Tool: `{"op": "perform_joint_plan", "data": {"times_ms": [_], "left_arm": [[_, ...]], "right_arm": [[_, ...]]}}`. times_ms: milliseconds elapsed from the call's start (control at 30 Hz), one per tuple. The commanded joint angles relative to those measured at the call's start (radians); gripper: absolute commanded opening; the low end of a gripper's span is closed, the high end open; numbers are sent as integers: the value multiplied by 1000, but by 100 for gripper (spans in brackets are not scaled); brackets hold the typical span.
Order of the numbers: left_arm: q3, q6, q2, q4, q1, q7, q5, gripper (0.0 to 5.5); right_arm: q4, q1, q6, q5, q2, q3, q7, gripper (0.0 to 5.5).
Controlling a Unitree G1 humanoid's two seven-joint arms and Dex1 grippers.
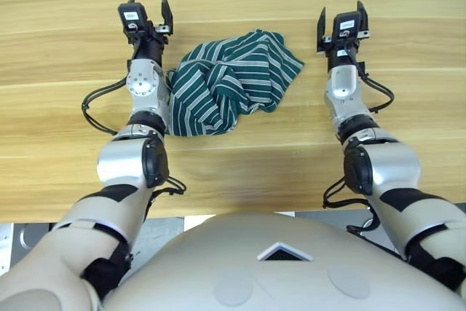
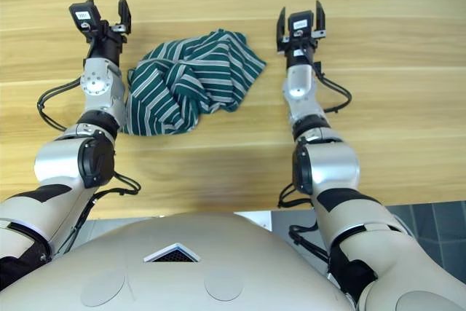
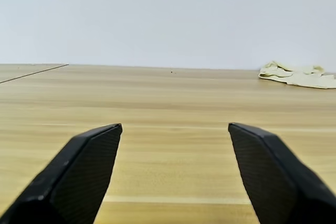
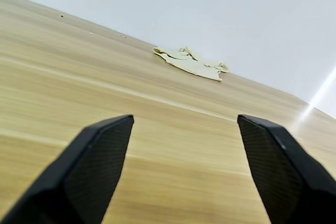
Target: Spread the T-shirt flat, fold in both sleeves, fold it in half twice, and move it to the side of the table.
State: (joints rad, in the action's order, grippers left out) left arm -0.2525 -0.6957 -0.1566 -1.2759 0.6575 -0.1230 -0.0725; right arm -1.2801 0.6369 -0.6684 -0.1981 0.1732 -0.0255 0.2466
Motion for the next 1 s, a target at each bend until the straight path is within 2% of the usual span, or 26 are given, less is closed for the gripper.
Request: {"op": "perform_joint_plan", "data": {"times_ms": [33,500,633,700,767,867,1000], "left_arm": [[4,0,2,7,3,-6,4,380],[0,-13,-8,5,5,19,7,380],[43,-168,-31,49,-28,107,82,380],[80,-289,-24,176,-127,-52,38,380],[190,-341,-42,397,-286,-223,-4,380],[357,-233,-121,832,-543,-394,-101,380],[449,-115,-245,1164,-750,-488,-44,380]], "right_arm": [[5,1,-8,-10,-2,14,-4,364],[5,0,-35,-29,-14,43,-14,364],[58,-44,-114,-97,16,86,78,364],[176,-123,-190,-205,79,153,124,364],[297,-211,-230,-287,157,204,93,364],[502,-356,-258,-375,289,262,-9,364],[799,-519,-250,-322,416,302,-221,364]]}}
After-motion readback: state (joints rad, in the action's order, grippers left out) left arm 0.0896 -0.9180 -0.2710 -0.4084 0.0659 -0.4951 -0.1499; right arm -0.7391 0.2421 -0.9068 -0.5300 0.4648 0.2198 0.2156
